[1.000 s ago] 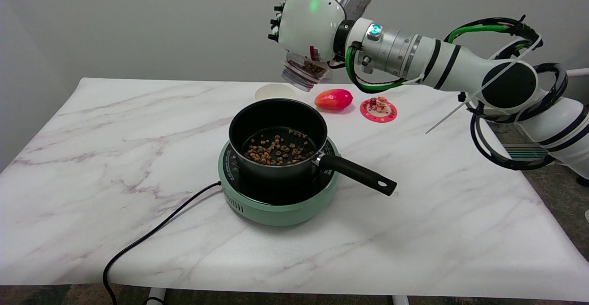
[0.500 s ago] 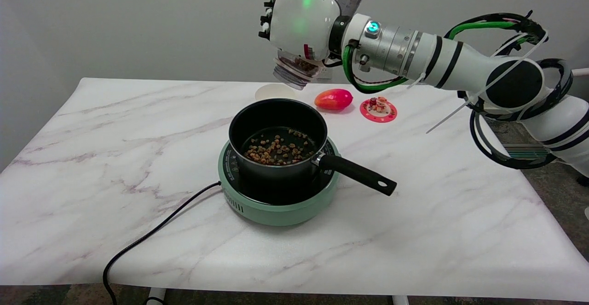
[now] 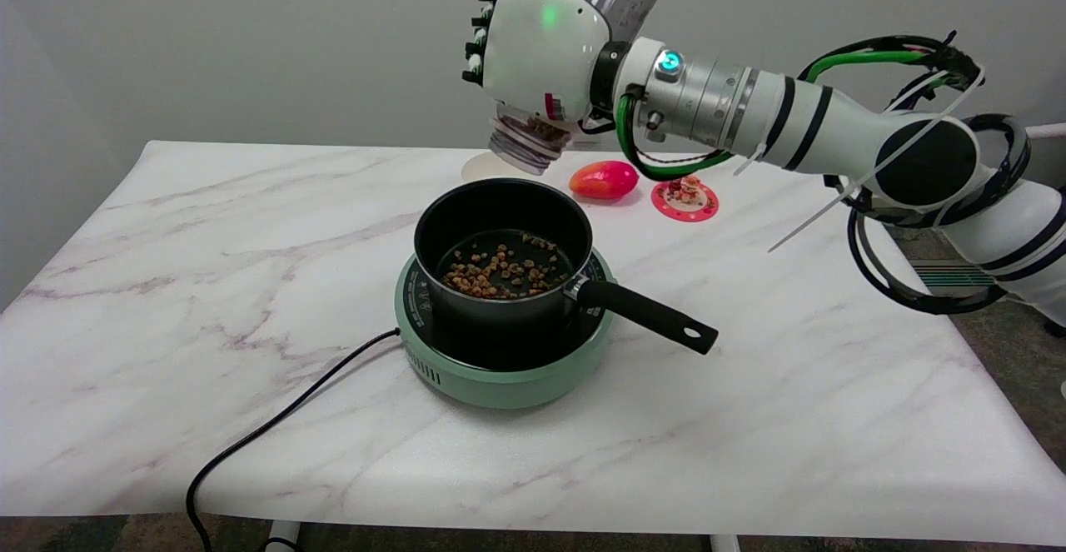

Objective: Pour the contents of the bottle into the soup pot.

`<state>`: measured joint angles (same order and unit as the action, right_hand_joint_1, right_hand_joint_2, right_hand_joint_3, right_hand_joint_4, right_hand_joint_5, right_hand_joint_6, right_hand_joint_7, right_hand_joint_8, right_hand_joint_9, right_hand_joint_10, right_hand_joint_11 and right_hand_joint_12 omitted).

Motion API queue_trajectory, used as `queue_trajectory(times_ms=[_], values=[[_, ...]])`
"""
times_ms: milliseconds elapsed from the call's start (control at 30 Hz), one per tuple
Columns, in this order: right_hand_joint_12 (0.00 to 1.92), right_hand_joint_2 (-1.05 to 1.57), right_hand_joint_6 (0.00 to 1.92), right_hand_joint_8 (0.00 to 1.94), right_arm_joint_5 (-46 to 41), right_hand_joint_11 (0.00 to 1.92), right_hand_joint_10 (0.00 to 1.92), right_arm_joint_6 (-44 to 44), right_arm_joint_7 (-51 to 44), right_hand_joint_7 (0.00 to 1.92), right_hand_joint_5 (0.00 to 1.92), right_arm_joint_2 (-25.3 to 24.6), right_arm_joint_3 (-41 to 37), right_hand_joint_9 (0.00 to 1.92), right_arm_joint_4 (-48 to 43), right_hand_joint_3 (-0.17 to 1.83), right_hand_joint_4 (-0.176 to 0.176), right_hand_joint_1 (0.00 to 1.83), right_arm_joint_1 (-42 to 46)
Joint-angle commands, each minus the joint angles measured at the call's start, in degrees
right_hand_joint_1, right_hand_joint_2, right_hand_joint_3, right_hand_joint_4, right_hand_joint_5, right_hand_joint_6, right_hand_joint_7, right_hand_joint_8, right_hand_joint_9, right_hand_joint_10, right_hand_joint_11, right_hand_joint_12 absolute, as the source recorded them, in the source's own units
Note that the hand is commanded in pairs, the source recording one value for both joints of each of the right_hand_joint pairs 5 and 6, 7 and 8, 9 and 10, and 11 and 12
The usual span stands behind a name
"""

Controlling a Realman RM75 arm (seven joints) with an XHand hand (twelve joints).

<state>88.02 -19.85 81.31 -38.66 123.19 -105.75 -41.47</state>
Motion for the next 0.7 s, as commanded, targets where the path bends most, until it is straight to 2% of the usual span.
queue_trajectory(times_ms=[33,333,500,700], values=[[1.25,1.34,1.92,1.92,-0.3,1.25,1.43,3.6,0.8,1.92,1.92,0.6,1.0,1.43,0.6,0.49,0.000,1.30,5.2],[1.25,1.34,1.92,1.92,-2.1,1.25,1.43,4.2,1.5,1.92,1.92,1.2,0.0,1.43,0.6,0.50,0.000,1.29,4.6],[1.25,1.33,1.92,1.92,-9.5,1.25,1.42,7.0,1.4,1.92,1.92,1.3,-1.0,1.42,0.8,0.50,0.000,1.29,5.0],[1.24,1.27,1.92,1.92,-24.0,1.24,1.39,8.6,1.8,1.92,1.92,1.5,-8.5,1.39,1.9,0.53,0.000,1.33,7.8]])
